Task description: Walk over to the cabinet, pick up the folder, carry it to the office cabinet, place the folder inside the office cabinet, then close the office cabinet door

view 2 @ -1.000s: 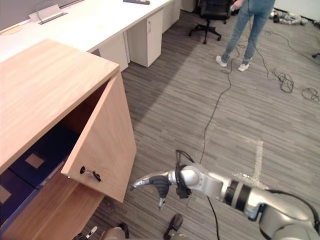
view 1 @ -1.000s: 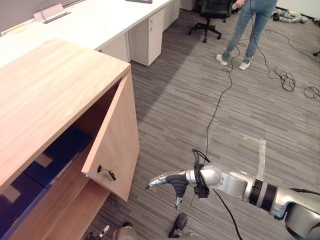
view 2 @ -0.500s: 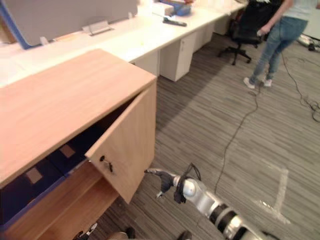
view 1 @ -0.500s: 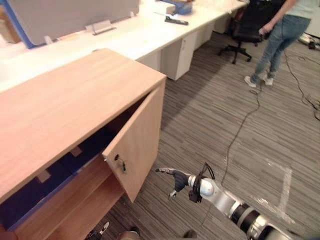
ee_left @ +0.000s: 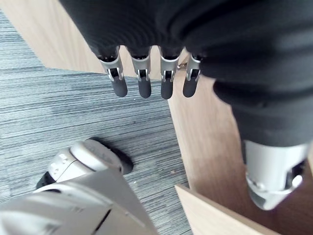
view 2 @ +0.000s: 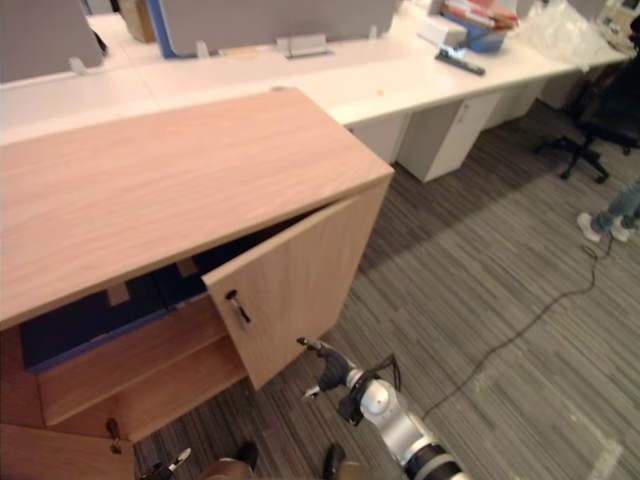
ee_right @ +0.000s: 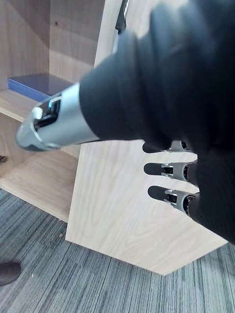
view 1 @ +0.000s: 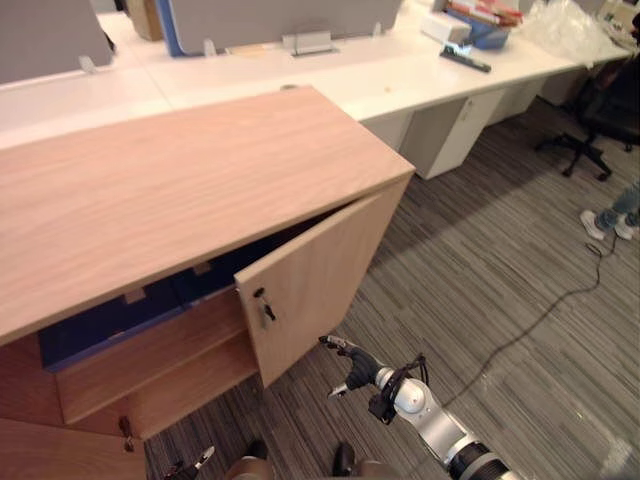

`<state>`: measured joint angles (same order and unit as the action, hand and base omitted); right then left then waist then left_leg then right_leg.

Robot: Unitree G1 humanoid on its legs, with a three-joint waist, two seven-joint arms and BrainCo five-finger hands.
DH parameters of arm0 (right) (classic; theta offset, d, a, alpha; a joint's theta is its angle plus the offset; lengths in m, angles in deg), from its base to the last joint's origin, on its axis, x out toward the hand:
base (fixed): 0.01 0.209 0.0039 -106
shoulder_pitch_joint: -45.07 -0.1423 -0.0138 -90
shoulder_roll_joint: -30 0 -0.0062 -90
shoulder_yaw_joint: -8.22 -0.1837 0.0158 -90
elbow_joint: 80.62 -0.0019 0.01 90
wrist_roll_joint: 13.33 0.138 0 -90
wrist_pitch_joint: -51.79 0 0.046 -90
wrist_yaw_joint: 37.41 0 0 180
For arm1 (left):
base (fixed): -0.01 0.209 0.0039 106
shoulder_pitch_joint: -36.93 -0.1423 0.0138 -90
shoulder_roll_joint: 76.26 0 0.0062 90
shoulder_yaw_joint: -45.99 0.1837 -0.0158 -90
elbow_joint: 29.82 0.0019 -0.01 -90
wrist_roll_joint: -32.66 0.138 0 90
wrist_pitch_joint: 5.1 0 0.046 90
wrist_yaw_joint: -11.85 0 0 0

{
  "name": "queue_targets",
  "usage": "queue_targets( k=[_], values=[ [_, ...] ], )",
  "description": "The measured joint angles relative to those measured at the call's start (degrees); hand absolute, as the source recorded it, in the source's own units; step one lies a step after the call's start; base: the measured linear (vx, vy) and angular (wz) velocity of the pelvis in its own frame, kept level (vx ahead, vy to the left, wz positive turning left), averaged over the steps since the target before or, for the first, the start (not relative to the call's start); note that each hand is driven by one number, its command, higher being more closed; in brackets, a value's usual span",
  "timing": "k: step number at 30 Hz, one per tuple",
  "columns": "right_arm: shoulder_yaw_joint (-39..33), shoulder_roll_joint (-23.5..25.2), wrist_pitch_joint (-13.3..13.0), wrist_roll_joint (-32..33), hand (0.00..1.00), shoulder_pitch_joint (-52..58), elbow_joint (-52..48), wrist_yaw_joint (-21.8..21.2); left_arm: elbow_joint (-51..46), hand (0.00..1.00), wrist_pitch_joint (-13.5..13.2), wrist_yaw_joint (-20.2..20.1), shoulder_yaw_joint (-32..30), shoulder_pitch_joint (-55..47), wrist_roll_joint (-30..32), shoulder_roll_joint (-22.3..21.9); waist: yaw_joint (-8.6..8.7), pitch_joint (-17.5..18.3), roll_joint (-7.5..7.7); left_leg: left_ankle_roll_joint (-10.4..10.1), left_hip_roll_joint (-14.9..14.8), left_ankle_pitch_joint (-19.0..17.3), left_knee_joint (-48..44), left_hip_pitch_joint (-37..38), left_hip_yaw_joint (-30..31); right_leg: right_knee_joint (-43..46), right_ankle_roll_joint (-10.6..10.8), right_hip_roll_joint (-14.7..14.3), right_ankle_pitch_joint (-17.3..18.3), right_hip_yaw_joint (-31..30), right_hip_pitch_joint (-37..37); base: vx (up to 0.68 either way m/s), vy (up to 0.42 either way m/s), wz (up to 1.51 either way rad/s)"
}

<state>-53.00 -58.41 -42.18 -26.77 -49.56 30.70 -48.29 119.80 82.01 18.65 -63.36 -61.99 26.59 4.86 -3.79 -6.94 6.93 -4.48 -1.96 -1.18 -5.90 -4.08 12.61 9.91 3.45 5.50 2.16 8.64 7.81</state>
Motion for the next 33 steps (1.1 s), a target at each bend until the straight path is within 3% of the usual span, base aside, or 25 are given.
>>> queue_targets(
  k=[6,17,20,25,26,28,30,31,33],
  values=[
    [-0.10,-0.03,0.39,-0.25,0.00,1.20,0.00,0.37,-0.56,0.00,0.14,-0.01,-0.17,-0.20,0.05,-0.28,0.39,0.31,-0.27,-1.27,-2.47,0.79,3.26,0.23,0.32,-4.59,-0.97,-2.54,-2.01,0.98,-1.43,0.08,-0.105,0.02],
    [0.03,0.93,0.41,-1.25,0.00,1.96,0.98,0.76,-4.07,0.00,0.04,0.06,1.60,0.30,0.01,-0.23,0.21,1.17,-0.50,-1.34,-0.54,0.75,3.96,0.99,3.32,-8.16,-1.10,-1.06,-2.55,4.29,-5.24,0.08,0.019,0.18],
    [0.03,1.52,0.43,-1.23,0.00,2.20,2.36,1.08,-4.25,0.00,0.05,0.12,1.60,0.53,-0.23,-0.19,0.38,1.50,-0.71,-1.33,-0.29,1.05,3.84,0.45,6.42,-8.83,-0.82,-1.00,-2.27,7.39,-6.82,-0.01,-0.023,0.51],
    [0.38,1.64,0.48,-1.24,0.00,2.83,3.22,1.08,-4.55,0.00,0.15,0.16,0.46,-0.51,-1.56,-0.36,-0.86,2.18,-0.69,-1.73,-0.39,2.15,4.15,-1.59,9.85,-8.33,-1.05,-0.86,-1.06,12.22,-7.34,-0.01,-0.041,0.48],
    [0.53,1.64,0.48,-1.22,0.00,2.91,3.14,1.08,-4.55,0.00,0.18,0.18,-0.13,-0.62,-1.83,-0.52,-0.69,2.18,-0.70,-1.69,-0.38,1.88,2.98,-2.53,7.91,-7.92,-1.10,-0.57,-0.86,13.01,-7.39,0.00,0.009,0.66],
    [2.02,1.10,0.64,-1.09,0.00,3.47,3.18,1.03,-4.55,0.00,0.22,0.23,-2.14,-0.56,-3.71,-1.18,-0.33,1.89,-1.35,3.34,-5.38,-0.31,-3.94,-6.25,-11.26,-5.37,-1.27,0.30,0.82,16.98,-8.65,-0.01,0.027,0.80],
    [2.70,1.10,0.63,-1.17,0.00,3.60,3.08,1.00,-4.56,0.00,0.25,0.29,-2.41,-0.92,-3.94,-1.52,-0.73,2.01,-1.88,6.40,-9.02,-1.23,-8.78,-7.61,-21.50,-4.97,-1.18,0.63,1.28,18.08,-9.63,0.00,0.032,0.43],
    [2.68,1.14,0.65,-1.20,0.00,3.48,3.09,1.01,-4.57,0.00,0.30,0.30,-2.40,-1.13,-3.97,-1.86,-1.05,2.00,-2.52,7.15,-9.82,-1.73,-11.52,-8.71,-25.05,-4.62,-0.80,0.58,1.65,18.66,-9.85,0.01,0.094,0.51],
    [2.72,1.47,0.76,-1.26,0.00,3.36,3.15,1.01,-5.10,0.00,0.31,0.31,-2.26,-1.37,-3.95,-2.26,-1.04,1.99,-2.87,10.76,-9.53,-3.79,-13.82,-10.23,-29.19,-4.35,-0.26,1.85,2.88,20.77,-10.39,0.03,0.142,0.60]
  ],
)
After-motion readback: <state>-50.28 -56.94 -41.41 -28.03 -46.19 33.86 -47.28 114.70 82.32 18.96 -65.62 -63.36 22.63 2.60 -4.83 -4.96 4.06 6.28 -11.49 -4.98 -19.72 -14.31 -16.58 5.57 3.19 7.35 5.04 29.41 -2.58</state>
